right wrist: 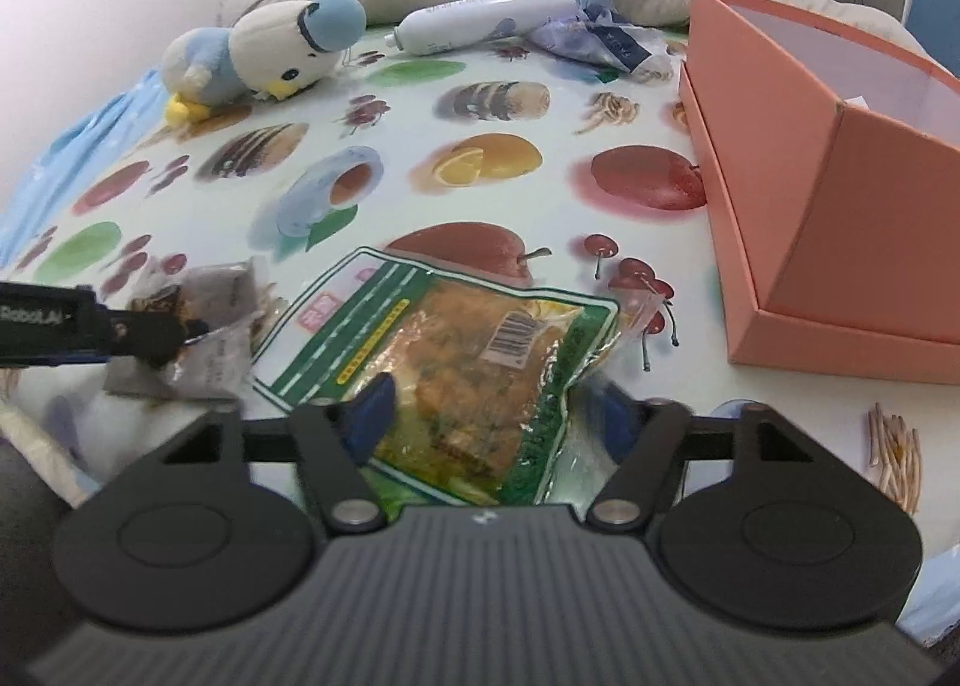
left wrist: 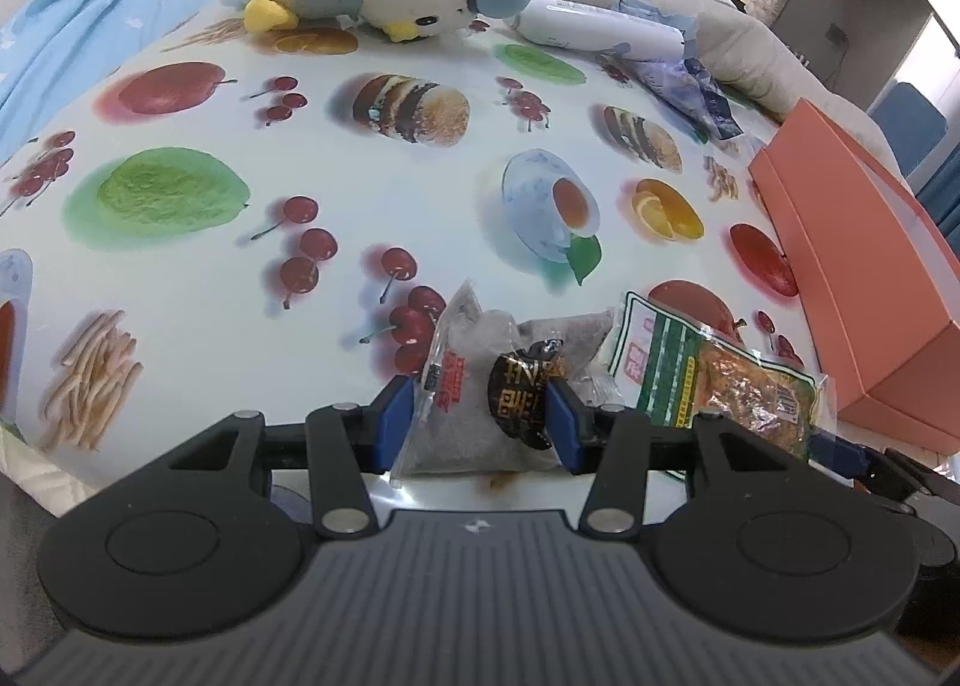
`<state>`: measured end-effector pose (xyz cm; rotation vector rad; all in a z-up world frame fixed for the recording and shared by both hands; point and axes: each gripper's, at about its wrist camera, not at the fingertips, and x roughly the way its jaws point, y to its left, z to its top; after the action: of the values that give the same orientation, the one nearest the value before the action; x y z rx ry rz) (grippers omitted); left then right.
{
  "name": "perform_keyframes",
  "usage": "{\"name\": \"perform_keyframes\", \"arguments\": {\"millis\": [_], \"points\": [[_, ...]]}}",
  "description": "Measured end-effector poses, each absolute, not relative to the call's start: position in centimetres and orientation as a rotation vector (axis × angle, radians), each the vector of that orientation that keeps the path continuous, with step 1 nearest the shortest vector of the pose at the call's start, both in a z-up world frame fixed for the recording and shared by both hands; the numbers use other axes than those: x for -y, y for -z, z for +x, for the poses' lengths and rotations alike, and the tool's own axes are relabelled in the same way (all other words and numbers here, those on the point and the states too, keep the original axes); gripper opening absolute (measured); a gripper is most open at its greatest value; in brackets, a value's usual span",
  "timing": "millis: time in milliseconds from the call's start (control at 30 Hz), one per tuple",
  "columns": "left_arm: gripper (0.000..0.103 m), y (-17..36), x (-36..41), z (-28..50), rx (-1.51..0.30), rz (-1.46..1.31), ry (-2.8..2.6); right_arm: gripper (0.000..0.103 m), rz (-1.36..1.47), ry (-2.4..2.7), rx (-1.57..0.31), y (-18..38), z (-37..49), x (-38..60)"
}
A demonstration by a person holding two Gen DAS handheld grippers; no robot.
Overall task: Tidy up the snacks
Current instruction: 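Carry the green pack with the right tool while the left tool carries the jerky pack over the box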
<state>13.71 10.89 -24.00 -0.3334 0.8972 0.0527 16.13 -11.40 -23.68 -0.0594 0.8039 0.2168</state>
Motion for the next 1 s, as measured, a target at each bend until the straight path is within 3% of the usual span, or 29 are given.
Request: {"name": "perform_keyframes", "arguments": {"millis": [133,167,1000], "points": [[0.049,23.7,-10.8,13.7,-0.893,-0.352,-0.051,0.043,-0.067,-0.229,-0.797,22.9,16.2,11.5],[0.048,23.4,-10.8,13.5,-0.892,-0.371,-0.053,0.024,-0.061,-0.222,-0.794,22.5,16.1,11.7],[0.046,12.5,-6.7,8.6,-0.804,-0.378,0.010,0.013,0.066,-0.147,-0.690,12.3,9.8,18.8]]}}
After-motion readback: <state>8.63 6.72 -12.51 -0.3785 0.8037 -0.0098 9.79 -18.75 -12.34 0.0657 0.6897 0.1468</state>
